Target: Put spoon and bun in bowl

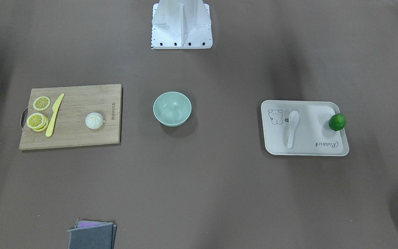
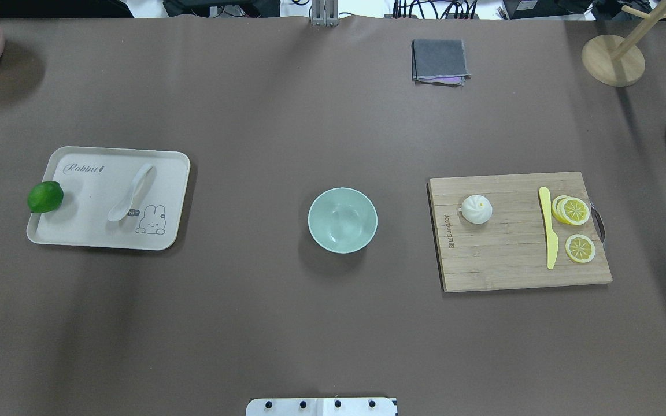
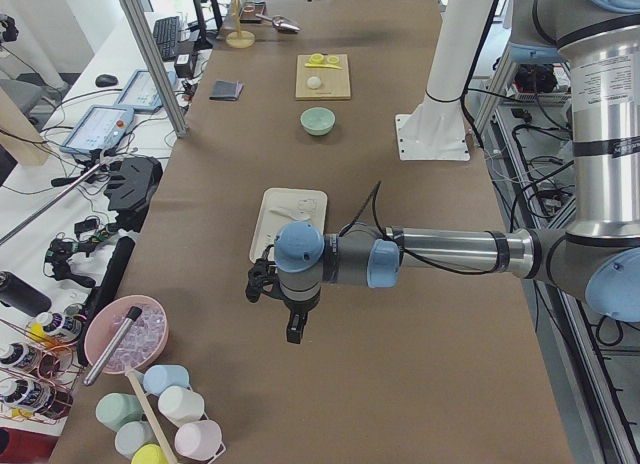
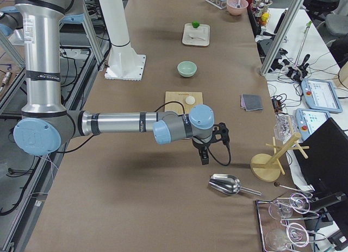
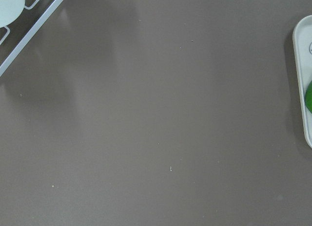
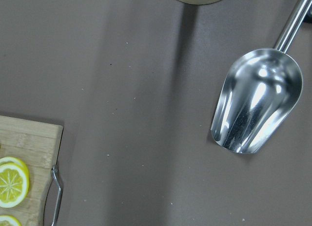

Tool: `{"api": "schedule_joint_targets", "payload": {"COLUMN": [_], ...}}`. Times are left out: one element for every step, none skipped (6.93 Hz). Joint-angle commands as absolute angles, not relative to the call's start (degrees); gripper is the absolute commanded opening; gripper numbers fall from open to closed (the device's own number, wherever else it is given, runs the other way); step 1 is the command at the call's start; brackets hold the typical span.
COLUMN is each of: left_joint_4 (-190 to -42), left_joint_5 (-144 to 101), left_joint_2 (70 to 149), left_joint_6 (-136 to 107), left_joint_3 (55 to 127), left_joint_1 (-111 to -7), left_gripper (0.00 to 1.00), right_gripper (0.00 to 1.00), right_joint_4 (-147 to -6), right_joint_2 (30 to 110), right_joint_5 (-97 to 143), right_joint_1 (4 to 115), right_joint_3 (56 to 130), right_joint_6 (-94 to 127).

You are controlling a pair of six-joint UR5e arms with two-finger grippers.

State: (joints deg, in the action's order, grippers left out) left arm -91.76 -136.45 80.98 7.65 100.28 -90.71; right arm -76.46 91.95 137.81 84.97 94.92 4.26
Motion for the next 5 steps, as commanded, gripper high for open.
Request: {"api": "schedule_joint_targets", "payload": {"left_joint_4": [-91.76,-91.76,-91.76,-91.76,-91.76], "left_joint_5": [-136.41,-136.41,-136.41,-136.32,-136.49], "left_joint_2": [81.04,80.95,81.03,81.56,81.65], "left_joint_6": [7.65,7.65,7.56,7.65,7.56], "left_joint_3": [100.20,100.02,100.37,100.89,100.90], "left_joint_1": [-90.70,-90.70,-90.70,-90.70,-90.70], "left_gripper": [0.99,0.99,0.98,0.99,0.99], "right_gripper": [1.00,1.00,1.00,1.00,1.00], "right_joint_4": [-76.46,-76.46,-76.46,-76.46,-76.46], "right_joint_2": [91.85,91.76,91.76,91.58,91.50], "right_joint_5": [137.81,137.81,137.81,137.90,138.42], "right_joint_1": [84.90,84.90,84.90,84.90,84.90], "right_joint_3": [95.01,95.01,95.10,95.10,95.18], "right_joint_6": [4.39,4.39,4.66,4.83,4.83]}}
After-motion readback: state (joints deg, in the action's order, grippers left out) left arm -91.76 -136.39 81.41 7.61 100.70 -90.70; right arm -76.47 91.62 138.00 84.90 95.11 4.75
